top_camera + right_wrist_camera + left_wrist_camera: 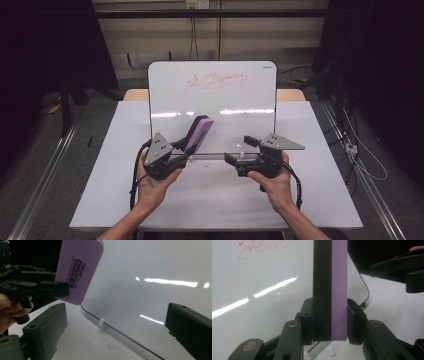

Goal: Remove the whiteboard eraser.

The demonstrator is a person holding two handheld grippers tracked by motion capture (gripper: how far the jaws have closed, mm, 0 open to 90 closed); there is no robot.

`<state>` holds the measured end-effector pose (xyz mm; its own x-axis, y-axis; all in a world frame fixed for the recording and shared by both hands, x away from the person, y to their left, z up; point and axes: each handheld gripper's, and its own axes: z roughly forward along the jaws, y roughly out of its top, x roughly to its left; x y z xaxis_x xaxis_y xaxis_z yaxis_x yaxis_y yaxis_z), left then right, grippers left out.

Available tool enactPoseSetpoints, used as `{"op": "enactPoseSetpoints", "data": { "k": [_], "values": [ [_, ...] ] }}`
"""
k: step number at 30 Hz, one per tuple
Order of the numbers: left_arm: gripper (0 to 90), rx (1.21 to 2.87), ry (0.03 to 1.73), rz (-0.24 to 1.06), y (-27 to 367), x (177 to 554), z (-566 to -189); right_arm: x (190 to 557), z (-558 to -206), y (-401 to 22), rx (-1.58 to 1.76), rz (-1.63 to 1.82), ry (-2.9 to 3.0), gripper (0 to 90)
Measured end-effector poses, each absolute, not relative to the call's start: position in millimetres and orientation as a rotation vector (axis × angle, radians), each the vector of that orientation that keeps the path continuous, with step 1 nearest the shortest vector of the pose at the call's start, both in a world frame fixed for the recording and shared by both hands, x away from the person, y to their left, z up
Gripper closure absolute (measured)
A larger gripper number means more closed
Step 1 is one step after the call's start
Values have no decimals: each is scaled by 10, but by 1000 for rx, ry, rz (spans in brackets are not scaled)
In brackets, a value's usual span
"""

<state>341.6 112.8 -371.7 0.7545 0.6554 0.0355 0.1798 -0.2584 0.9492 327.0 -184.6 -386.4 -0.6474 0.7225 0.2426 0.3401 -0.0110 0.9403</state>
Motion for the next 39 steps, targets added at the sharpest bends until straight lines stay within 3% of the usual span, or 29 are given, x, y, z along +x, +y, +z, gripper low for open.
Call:
{"op": "enactPoseSetpoints", "data": {
  "k": [14, 24, 31, 39],
  "values": [
    [640, 1797, 629, 487, 871, 3442, -3729, 3361, -3790, -1647, 1066, 1854, 1862, 170],
    [640, 1829, 590, 476, 727, 3446, -3747, 3384, -3810, -1614, 1108, 1912, 1775, 196],
    [640, 1823, 599, 481, 740, 3437, -3773, 3434, -3846, -1606, 1167, 1962, 1776, 332],
    [640, 1830, 583, 496, 737, 3419, -3772, 3432, -3893, -1555, 1206, 1999, 1773, 349]
  ]
}}
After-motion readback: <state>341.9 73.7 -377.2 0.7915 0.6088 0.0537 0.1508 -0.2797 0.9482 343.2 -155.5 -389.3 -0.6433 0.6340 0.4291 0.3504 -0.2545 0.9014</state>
